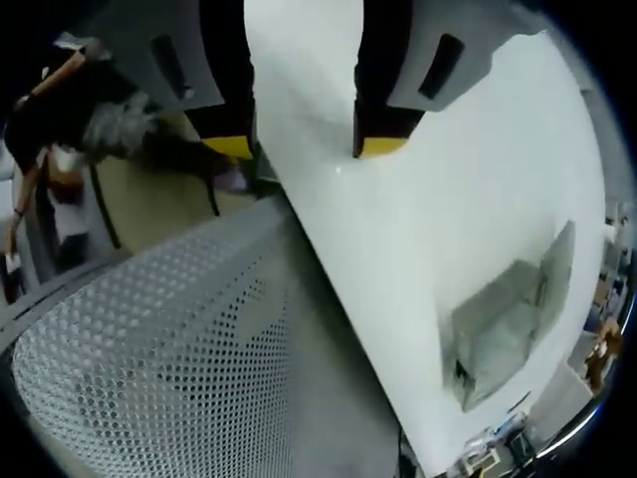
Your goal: Insert the divider into the dual guide fixture by aligning both edges with the guide slots and pushing it downward to the bottom, including one-sided entry, uneven engagement, binding, and posture correction.
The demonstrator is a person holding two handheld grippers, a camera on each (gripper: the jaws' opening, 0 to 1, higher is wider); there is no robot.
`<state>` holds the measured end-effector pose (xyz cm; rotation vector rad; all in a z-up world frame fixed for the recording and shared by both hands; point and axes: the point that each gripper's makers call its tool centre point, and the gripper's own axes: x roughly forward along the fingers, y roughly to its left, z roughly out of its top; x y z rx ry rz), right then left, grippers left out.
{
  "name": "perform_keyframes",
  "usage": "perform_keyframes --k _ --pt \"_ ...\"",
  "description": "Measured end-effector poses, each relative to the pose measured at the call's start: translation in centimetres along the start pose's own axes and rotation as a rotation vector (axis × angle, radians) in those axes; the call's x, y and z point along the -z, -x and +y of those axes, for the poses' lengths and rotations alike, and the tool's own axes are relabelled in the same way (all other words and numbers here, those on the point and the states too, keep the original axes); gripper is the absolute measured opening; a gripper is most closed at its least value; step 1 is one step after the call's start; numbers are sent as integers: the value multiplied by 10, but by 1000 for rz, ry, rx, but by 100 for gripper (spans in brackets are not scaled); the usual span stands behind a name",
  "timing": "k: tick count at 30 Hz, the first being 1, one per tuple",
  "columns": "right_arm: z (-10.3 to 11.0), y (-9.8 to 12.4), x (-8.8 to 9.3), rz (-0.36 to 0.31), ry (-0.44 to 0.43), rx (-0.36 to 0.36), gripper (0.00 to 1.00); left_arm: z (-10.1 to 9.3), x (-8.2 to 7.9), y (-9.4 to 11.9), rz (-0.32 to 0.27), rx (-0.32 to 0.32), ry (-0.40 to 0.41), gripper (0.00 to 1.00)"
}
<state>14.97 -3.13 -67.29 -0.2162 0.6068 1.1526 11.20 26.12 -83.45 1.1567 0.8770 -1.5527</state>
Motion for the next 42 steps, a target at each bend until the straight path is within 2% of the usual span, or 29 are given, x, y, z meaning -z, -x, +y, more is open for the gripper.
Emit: perform_keyframes --k 1,2,4,5,6,9,11,13,17,19,21,25,26,29,34,42 --pt "0 0 0 0 0 0 69 1 1 0 3 -3 -2 35" --pt "0 0 0 -1 -2 -1 69 -5 -9 -2 10 -7 -6 34" --pt "-1 0 0 -2 -2 0 69 -5 -18 1 10 -7 -4 34" --pt "-1 0 -1 -4 -4 1 69 -5 -19 2 10 -8 -6 34" --pt "-1 0 -1 -4 -5 1 69 -5 -12 -3 9 -9 -7 34" --pt "-2 -1 -1 -4 -6 1 69 -4 -26 5 8 -13 -4 35" --pt "-3 -1 -1 -6 -7 1 69 -3 -21 -1 2 -14 1 35" --pt "-3 -1 -1 -5 -7 0 69 -3 -29 5 1 -19 24 34" --pt "-3 -2 -1 -4 -6 -1 69 -2 -34 11 -12 -23 56 32" --pt "-3 -2 -1 -5 -7 0 69 -1 -38 12 -33 -26 101 32" --pt "-3 -1 -1 -6 -8 0 69 2 -35 13 -31 -33 102 32" --pt "-4 -1 0 -6 -12 2 69 8 -37 16 -36 -46 157 31" --pt "-4 0 1 -5 -13 3 69 11 -36 16 -46 -56 195 31" --pt "-5 1 1 -6 -15 5 69 18 -25 15 -36 -61 200 31" --pt "-8 2 2 -4 -18 9 69 25 -32 17 -35 -76 242 31" --pt "-13 3 3 -4 -21 12 69 41 -28 18 -23 -103 330 31"
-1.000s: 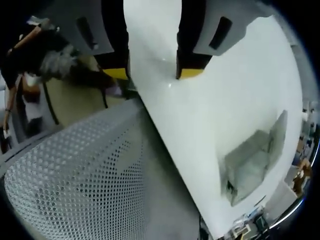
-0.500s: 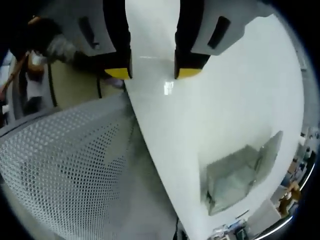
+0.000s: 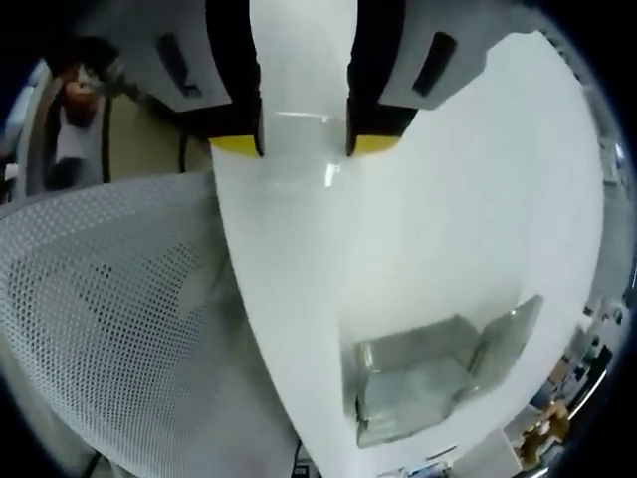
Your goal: Insert the divider into the dual guide fixture by aligning both edges with the guide slots and pushing it downward to the bottom, including one-sided entry, uneven engagement, binding, and posture correction.
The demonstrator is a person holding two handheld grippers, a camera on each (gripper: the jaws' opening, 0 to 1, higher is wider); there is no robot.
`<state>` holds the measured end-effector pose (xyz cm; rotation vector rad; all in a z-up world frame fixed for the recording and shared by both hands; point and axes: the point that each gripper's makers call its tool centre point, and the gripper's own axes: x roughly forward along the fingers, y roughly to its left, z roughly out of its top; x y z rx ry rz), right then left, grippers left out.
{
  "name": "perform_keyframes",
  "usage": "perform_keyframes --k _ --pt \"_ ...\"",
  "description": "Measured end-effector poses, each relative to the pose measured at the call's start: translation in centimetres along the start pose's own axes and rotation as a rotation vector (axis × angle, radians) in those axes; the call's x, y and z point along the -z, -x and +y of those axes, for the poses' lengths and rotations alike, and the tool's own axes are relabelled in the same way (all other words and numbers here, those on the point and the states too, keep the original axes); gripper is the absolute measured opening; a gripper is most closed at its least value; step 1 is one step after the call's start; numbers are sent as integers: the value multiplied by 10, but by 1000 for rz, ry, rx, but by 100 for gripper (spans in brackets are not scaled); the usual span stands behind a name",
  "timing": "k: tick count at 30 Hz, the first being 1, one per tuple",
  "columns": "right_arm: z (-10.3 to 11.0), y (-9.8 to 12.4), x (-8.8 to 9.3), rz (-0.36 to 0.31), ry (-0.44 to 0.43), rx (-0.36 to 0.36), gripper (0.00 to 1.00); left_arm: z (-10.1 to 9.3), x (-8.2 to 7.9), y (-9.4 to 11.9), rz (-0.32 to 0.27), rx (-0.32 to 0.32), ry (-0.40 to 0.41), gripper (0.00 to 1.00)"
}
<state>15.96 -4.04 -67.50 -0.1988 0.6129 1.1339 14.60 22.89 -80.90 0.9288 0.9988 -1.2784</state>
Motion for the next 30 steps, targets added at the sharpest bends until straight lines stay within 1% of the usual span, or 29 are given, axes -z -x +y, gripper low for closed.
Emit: perform_keyframes --k 3,7,9,16,22,23,30 --pt "-1 0 1 1 -2 0 69 6 0 -1 3 -10 27 31" --pt "-3 1 1 -1 -5 1 69 20 0 0 10 -40 78 31" --pt "-3 2 1 -2 -5 2 69 23 -1 -1 7 -41 103 31" --pt "-4 5 4 -4 -12 6 69 45 -2 -3 6 -67 168 30" --pt "-6 6 5 -6 -17 10 69 63 -8 -4 8 -90 197 30" --pt "-6 7 5 -7 -19 12 69 68 -9 -5 8 -94 212 30" --pt "-8 9 7 -7 -26 18 69 77 -13 -9 2 -83 217 31"
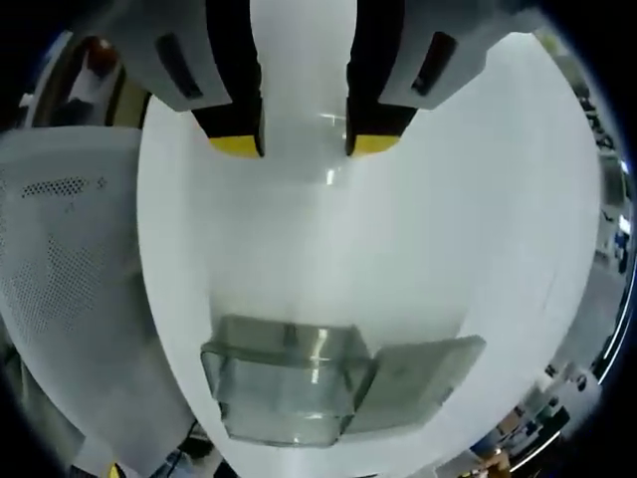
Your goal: Insert the divider into the dual guide fixture by aligning both edges with the guide slots and pushing it downward to the bottom, including one-sided entry, uneven engagement, binding, and posture correction.
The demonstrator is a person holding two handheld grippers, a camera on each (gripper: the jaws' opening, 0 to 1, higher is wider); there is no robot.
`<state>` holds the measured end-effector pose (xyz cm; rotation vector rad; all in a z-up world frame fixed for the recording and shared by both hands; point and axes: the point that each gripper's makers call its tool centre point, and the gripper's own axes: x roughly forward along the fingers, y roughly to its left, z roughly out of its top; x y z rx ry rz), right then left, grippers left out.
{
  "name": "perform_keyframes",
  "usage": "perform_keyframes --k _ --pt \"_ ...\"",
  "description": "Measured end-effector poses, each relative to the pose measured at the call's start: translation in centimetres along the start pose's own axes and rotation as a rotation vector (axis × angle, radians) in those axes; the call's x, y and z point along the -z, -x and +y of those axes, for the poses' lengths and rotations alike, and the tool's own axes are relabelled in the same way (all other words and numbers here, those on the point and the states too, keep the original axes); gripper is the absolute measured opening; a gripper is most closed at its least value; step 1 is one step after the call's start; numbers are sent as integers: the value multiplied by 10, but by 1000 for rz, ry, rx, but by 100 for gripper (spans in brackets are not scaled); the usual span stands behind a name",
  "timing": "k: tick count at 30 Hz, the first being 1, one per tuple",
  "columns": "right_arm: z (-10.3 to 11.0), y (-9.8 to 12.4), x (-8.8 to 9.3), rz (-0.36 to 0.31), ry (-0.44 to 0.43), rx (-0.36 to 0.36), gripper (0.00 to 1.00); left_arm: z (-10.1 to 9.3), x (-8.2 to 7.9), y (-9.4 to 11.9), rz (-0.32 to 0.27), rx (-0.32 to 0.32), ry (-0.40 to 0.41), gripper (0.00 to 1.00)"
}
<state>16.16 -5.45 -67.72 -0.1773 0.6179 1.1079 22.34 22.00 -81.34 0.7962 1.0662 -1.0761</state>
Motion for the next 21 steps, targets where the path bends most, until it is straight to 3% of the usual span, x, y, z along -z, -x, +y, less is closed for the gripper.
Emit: perform_keyframes --k 21 --pt "-2 0 1 -8 -11 5 69 -2 -1 -1 15 45 -71 35"
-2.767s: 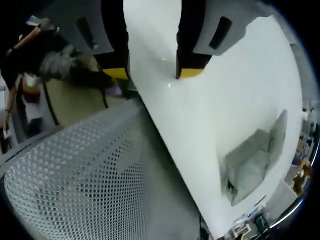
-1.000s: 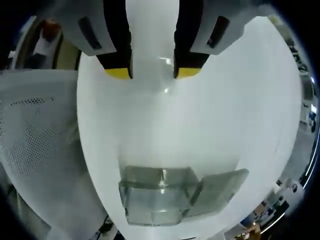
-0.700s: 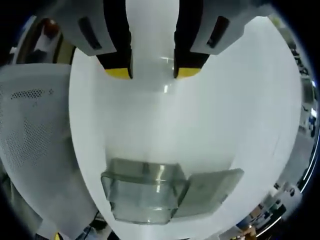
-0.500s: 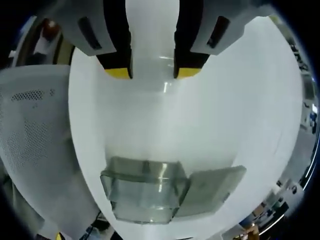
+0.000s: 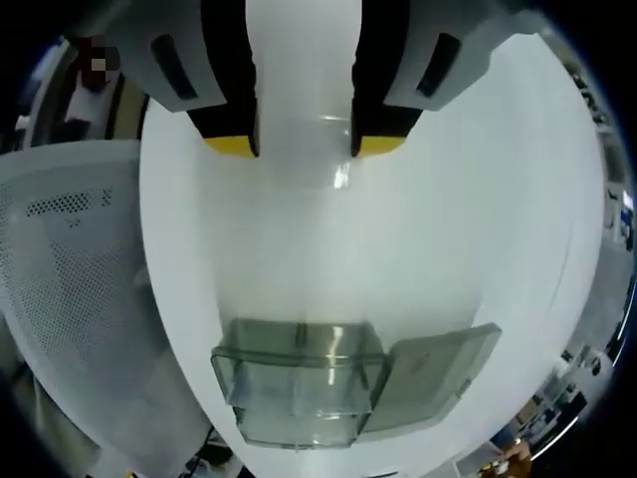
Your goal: Insert the divider into the dual guide fixture by aligning both edges with the guide slots and pushing it downward to the bottom, including one-sided entry, uneven engagement, binding, and posture correction.
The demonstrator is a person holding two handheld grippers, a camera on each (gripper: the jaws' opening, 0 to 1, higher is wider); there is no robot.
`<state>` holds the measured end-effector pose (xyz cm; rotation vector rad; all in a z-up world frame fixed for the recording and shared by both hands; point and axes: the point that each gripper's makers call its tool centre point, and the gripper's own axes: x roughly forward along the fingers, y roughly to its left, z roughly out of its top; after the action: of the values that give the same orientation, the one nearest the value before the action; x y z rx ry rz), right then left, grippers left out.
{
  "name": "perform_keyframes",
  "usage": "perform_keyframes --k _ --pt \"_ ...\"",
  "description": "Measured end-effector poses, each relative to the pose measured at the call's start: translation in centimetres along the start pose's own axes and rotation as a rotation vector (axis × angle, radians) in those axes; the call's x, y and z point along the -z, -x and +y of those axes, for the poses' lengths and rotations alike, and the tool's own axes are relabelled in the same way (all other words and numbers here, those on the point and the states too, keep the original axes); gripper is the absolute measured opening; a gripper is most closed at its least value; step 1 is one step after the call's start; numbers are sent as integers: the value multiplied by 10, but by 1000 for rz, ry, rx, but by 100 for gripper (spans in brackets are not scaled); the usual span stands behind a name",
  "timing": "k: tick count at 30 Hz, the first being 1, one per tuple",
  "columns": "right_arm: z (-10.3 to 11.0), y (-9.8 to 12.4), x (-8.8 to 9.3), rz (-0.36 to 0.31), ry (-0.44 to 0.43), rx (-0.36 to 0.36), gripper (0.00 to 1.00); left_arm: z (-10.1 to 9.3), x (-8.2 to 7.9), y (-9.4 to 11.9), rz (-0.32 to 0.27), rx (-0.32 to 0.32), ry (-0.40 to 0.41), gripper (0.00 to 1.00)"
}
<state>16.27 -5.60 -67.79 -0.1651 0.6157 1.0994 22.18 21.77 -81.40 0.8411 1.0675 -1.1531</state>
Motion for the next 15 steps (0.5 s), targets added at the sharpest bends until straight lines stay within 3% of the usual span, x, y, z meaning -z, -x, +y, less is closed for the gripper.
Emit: perform_keyframes --k 15 --pt "-2 1 1 -6 -7 7 69 2 -3 -2 69 -14 -67 31"
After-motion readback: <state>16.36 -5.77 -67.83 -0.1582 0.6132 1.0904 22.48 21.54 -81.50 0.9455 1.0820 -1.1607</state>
